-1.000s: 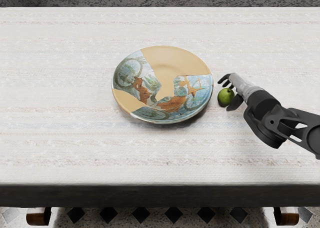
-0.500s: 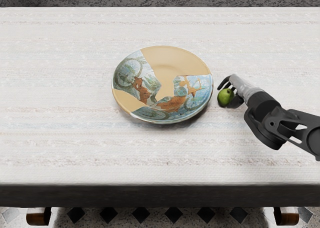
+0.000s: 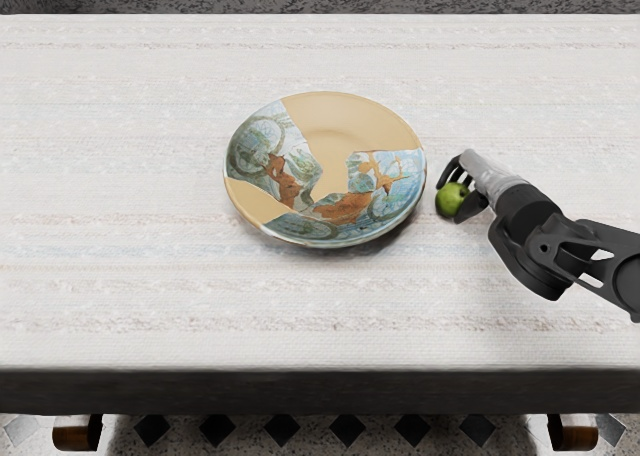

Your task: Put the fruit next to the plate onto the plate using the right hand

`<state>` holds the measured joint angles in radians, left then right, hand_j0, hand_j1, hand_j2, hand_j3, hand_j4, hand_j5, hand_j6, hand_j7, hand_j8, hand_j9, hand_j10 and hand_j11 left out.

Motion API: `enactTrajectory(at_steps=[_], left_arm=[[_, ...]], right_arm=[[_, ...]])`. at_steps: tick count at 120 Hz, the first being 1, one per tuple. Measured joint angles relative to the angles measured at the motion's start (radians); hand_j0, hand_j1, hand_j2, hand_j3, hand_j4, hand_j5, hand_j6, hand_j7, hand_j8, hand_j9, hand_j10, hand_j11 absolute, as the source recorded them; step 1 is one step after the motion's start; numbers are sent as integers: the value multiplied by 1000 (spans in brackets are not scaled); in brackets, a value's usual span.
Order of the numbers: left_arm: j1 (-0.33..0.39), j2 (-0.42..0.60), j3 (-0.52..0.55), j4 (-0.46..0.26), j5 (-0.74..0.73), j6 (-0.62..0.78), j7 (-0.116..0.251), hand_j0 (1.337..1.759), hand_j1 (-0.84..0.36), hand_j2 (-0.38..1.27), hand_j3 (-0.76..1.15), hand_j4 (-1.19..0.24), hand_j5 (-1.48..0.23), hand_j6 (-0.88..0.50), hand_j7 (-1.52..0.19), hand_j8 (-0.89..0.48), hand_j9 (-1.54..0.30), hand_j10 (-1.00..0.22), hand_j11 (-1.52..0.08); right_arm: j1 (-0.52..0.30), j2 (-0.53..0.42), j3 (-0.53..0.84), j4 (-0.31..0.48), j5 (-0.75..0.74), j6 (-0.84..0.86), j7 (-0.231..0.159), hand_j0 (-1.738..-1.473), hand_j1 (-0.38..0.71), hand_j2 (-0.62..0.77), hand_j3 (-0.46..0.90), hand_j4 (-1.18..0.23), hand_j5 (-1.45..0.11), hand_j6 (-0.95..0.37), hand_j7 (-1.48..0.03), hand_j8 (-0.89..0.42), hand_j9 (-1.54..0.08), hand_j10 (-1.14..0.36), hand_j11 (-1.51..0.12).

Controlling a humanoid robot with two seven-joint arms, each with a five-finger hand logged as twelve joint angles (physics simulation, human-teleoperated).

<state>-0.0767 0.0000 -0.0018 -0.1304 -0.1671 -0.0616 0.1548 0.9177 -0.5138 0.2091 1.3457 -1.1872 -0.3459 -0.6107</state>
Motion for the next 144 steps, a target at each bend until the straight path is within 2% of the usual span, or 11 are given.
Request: enactTrajectory(at_steps=[18, 28, 64, 144], left_arm=[[0, 0, 0, 0, 0, 0, 0, 1658, 325, 4, 0, -21, -26, -21, -26, -21, -26, -21, -26], [0, 0, 0, 0, 0, 0, 0, 1658, 325, 4, 0, -21, -27, -21, -26, -21, -26, -21, -26], [0, 0, 0, 0, 0, 0, 0, 1658, 325, 4, 0, -21, -27, -21, -26, -21, -26, -21, -26], [0, 0, 0, 0, 0, 0, 0, 1658, 325, 4, 0, -21, -27, -21, -27, -21, -27, -21, -26]], right_arm=[[1, -1, 4, -1, 7, 2, 0, -1651, 277, 256, 1, -619, -992, -413, -957, -419, -986, -719, -989], [1, -2, 9, -2, 9, 2, 0, -1651, 251, 196, 0, -620, -1008, -414, -967, -419, -995, -726, -998], [5, -12, 15, -3, 13, 1, 0, -1652, 280, 229, 0, -579, -1049, -388, -982, -389, -1014, -734, -1017], [18, -52, 193, 32, 26, 107, 0, -1651, 286, 235, 0, -564, -1064, -378, -988, -380, -1022, -737, -1027]])
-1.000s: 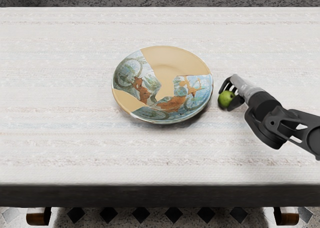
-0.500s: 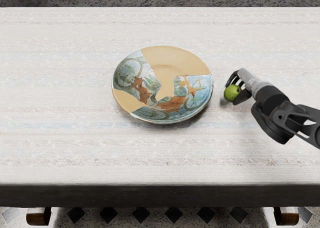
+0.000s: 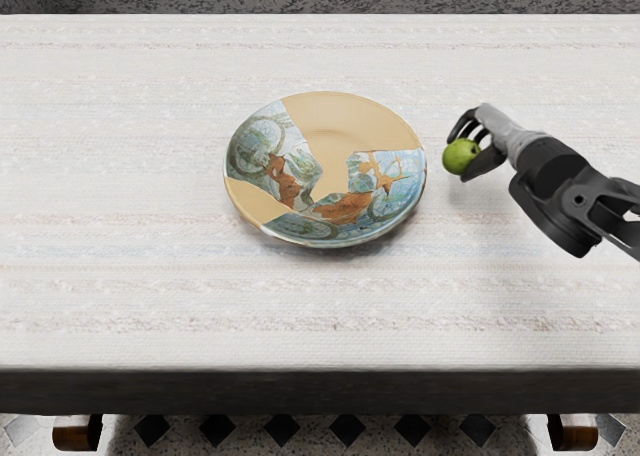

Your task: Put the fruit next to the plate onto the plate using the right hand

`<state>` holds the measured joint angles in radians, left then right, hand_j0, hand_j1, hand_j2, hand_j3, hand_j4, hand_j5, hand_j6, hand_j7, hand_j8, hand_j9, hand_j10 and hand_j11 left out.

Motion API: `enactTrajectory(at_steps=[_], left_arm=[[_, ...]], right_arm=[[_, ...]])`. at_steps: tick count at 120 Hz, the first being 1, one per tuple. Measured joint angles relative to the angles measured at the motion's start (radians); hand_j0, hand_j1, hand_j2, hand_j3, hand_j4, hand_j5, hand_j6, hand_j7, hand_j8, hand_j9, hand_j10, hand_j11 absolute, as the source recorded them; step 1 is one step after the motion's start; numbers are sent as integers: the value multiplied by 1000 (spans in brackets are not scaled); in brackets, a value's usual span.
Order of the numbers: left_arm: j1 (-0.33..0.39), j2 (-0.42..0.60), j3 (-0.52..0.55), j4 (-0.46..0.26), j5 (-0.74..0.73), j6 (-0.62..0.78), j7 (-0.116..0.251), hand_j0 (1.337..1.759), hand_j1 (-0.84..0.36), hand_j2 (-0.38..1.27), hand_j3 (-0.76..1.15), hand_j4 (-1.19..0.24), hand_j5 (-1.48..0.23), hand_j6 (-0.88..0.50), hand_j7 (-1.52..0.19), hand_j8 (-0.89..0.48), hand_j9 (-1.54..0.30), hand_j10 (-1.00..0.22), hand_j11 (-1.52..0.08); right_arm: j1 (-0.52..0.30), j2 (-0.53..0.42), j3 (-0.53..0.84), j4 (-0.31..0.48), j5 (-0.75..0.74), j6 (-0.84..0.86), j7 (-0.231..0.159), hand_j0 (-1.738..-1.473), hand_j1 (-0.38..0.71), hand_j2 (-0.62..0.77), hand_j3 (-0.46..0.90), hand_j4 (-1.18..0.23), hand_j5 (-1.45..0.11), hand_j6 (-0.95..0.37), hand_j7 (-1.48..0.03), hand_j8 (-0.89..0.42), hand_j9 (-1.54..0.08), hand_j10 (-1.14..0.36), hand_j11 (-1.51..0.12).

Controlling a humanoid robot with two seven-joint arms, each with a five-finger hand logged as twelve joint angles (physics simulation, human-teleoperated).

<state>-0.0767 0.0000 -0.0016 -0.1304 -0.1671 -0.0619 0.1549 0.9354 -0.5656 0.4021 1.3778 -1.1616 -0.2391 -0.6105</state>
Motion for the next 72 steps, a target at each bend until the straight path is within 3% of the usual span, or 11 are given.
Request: enactTrajectory(at_steps=[39, 72], left_arm=[[0, 0, 0, 0, 0, 0, 0, 1658, 325, 4, 0, -21, -27, -21, -27, -21, -26, -21, -26], [0, 0, 0, 0, 0, 0, 0, 1658, 325, 4, 0, -21, -27, -21, -27, -21, -26, -21, -26]], right_arm=[[28, 10, 54, 29, 3, 40, 0, -1651, 287, 226, 0, -564, -1064, -378, -987, -377, -1023, -736, -1029], [55, 88, 61, 32, 4, 63, 0, -1652, 293, 244, 0, -556, -1068, -370, -989, -372, -1024, -737, -1030]])
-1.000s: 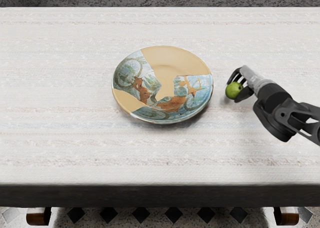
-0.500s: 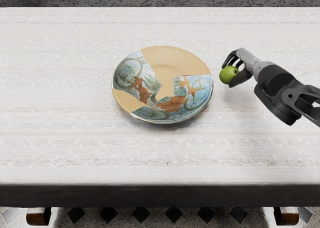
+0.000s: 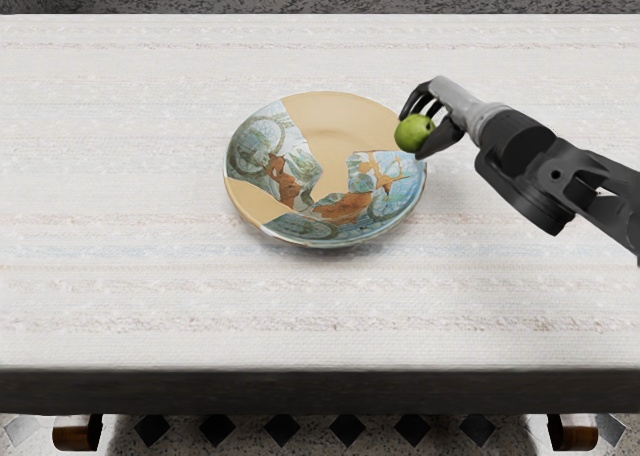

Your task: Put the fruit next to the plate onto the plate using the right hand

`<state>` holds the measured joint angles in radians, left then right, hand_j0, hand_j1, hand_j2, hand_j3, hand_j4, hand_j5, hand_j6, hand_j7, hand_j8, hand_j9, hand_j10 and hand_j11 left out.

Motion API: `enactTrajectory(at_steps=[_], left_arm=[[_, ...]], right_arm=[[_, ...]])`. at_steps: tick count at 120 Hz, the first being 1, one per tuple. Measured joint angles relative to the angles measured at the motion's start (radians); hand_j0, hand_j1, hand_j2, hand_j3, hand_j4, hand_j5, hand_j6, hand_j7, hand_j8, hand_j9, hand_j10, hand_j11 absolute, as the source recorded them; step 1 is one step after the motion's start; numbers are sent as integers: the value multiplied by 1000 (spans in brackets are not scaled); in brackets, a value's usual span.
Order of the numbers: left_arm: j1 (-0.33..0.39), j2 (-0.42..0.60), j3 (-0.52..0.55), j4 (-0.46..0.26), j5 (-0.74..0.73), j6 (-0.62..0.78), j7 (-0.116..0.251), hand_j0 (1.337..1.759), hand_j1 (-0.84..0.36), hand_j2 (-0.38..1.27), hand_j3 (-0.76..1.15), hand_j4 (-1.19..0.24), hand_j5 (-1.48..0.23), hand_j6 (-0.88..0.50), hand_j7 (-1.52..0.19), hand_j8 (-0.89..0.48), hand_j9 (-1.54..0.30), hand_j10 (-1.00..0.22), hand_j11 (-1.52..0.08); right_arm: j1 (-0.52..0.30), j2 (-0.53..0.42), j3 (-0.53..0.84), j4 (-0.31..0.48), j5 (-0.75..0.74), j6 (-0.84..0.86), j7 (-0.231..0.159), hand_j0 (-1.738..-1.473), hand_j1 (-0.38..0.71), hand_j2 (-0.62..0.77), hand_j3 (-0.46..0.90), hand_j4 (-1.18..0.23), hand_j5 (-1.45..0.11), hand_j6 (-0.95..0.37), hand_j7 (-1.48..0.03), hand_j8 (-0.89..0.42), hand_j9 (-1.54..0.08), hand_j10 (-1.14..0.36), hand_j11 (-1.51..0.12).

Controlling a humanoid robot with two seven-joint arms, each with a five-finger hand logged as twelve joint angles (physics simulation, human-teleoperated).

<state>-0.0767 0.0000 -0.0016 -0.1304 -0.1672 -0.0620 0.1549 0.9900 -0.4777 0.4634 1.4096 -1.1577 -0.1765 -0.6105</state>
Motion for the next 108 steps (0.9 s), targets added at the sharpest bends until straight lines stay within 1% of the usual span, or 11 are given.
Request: enactTrajectory(at_steps=[16, 25, 30, 39, 49, 61, 65, 78, 108], left_arm=[[0, 0, 0, 0, 0, 0, 0, 1658, 325, 4, 0, -21, -26, -21, -26, -21, -26, -21, -26], [0, 0, 0, 0, 0, 0, 0, 1658, 325, 4, 0, -21, -26, -21, -26, -21, -26, -21, -26], [0, 0, 0, 0, 0, 0, 0, 1658, 325, 4, 0, -21, -27, -21, -26, -21, -26, -21, -26], [0, 0, 0, 0, 0, 0, 0, 1658, 325, 4, 0, -21, -27, -21, -26, -21, -26, -21, -26], [0, 0, 0, 0, 0, 0, 0, 1658, 325, 4, 0, -21, -27, -21, -27, -21, -26, -21, -26], [0, 0, 0, 0, 0, 0, 0, 1658, 325, 4, 0, -21, -26, -21, -26, -21, -26, -21, -26], [0, 0, 0, 0, 0, 0, 0, 1658, 325, 4, 0, -21, -26, -21, -26, -21, -26, -21, -26], [0, 0, 0, 0, 0, 0, 0, 1658, 325, 4, 0, -21, -27, -21, -26, -21, -26, -21, -26], [0, 0, 0, 0, 0, 0, 0, 1658, 325, 4, 0, -21, -26, -21, -26, -21, -26, -21, -26]], right_arm=[[5, 50, -1, -4, 0, 5, 0, -1652, 297, 248, 0, -552, -1068, -366, -989, -372, -1023, -738, -1028], [8, 82, -3, -20, 0, 6, 0, -1653, 298, 251, 0, -554, -1070, -370, -989, -373, -1023, -737, -1028], [12, 109, -7, -39, -3, 7, 0, -1653, 300, 248, 0, -548, -1071, -365, -989, -370, -1022, -738, -1027], [15, 149, -13, -72, -7, 7, 0, -1653, 308, 285, 0, -551, -1071, -370, -989, -377, -1020, -739, -1025], [17, 185, -20, -112, -11, 7, 0, -1653, 290, 233, 0, -561, -1071, -376, -988, -380, -1019, -739, -1024], [21, 232, -40, -179, -13, 7, 0, -1652, 271, 216, 0, -574, -1069, -387, -988, -395, -1017, -740, -1020], [23, 241, -44, -191, -13, 7, 0, -1652, 265, 203, 0, -578, -1069, -391, -987, -398, -1016, -740, -1019], [32, 266, -54, -222, -14, 7, 0, -1652, 271, 226, 0, -582, -1064, -394, -985, -400, -1013, -739, -1016], [44, 288, -68, -262, -14, 8, -1, -1652, 270, 226, 0, -592, -1041, -403, -966, -410, -991, -726, -994]])
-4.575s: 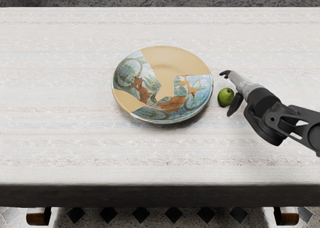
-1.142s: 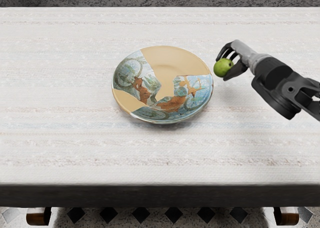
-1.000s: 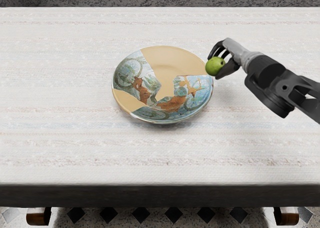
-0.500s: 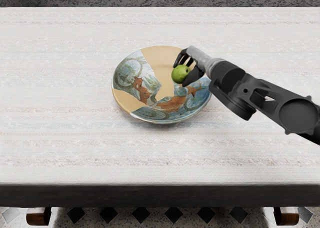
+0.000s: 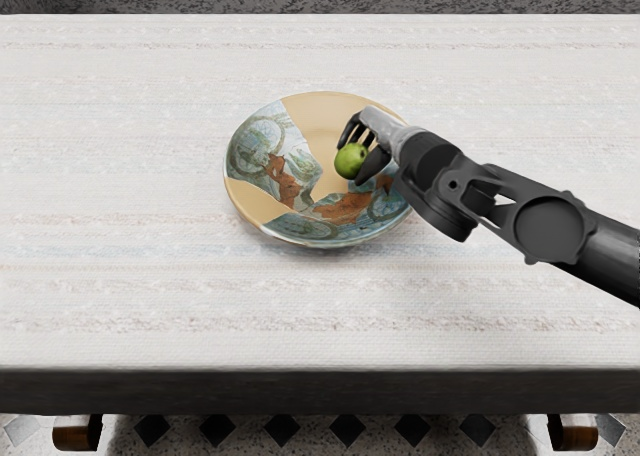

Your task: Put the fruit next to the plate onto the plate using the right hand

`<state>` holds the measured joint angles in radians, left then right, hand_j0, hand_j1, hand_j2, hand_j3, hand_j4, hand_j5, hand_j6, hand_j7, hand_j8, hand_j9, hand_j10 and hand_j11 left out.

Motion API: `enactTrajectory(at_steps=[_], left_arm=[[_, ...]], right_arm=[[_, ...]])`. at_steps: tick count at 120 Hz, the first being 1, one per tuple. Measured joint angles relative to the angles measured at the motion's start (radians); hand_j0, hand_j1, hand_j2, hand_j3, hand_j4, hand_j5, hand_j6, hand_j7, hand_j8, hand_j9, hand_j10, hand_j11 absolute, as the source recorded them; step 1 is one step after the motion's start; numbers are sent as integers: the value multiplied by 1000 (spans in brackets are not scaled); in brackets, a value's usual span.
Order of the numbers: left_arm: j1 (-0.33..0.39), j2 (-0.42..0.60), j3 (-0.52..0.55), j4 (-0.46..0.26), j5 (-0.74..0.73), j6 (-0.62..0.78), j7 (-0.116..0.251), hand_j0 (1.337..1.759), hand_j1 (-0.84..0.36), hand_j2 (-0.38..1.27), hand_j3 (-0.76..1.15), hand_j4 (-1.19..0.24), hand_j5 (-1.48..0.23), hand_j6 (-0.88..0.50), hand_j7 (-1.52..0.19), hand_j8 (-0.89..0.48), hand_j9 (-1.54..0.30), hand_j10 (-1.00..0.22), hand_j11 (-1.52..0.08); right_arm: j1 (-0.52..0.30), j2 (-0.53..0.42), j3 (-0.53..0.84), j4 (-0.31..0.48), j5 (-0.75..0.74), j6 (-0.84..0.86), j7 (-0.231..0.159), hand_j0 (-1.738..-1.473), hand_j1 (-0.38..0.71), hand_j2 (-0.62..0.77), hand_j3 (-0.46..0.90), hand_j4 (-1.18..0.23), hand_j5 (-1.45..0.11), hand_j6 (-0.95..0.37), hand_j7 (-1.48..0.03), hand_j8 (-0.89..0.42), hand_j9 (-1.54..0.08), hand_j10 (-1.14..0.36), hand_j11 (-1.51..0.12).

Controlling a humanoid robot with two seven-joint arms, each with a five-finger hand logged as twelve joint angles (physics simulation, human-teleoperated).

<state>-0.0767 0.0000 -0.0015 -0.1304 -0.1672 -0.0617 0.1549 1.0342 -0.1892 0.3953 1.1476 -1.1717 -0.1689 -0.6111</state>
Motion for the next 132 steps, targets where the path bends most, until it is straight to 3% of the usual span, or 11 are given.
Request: enactTrajectory(at_steps=[17, 36, 60, 92, 101, 113, 132], left_arm=[[0, 0, 0, 0, 0, 0, 0, 1658, 325, 4, 0, -21, -26, -21, -26, -21, -26, -21, -26], [0, 0, 0, 0, 0, 0, 0, 1658, 325, 4, 0, -21, -27, -21, -26, -21, -26, -21, -26], [0, 0, 0, 0, 0, 0, 0, 1658, 325, 4, 0, -21, -27, -21, -26, -21, -26, -21, -26], [0, 0, 0, 0, 0, 0, 0, 1658, 325, 4, 0, -21, -27, -21, -27, -21, -26, -21, -26], [0, 0, 0, 0, 0, 0, 0, 1658, 325, 4, 0, -21, -26, -21, -26, -21, -26, -21, -26], [0, 0, 0, 0, 0, 0, 0, 1658, 325, 4, 0, -21, -26, -21, -26, -21, -26, -21, -26], [0, 0, 0, 0, 0, 0, 0, 1658, 325, 4, 0, -21, -26, -21, -26, -21, -26, -21, -26]], right_arm=[[1, 10, -2, -25, 2, -1, 0, -1654, 247, 160, 0, -617, -948, -425, -889, -444, -910, -670, -912], [8, 33, -2, -60, 3, -4, 0, -1656, 143, 38, 0, -466, -674, -379, -647, -388, -656, -491, -657], [16, 41, -3, -69, 3, -4, 0, -1657, 56, -36, 0, -361, -496, -329, -485, -332, -489, -371, -489], [21, 41, -2, -68, 5, 3, 0, -1658, -27, -32, 0, -279, -368, -270, -365, -271, -366, -281, -366], [20, 38, 4, -62, 8, 21, 0, -1658, -96, -27, 0, -219, -288, -213, -286, -214, -286, -220, -286], [15, 17, 10, -20, 26, 41, 0, -1658, -193, -16, 0, -135, -177, -133, -176, -132, -177, -136, -177], [9, -91, 26, 129, 103, 61, 0, -1658, -276, -7, 0, -65, -84, -64, -83, -64, -83, -65, -83]])
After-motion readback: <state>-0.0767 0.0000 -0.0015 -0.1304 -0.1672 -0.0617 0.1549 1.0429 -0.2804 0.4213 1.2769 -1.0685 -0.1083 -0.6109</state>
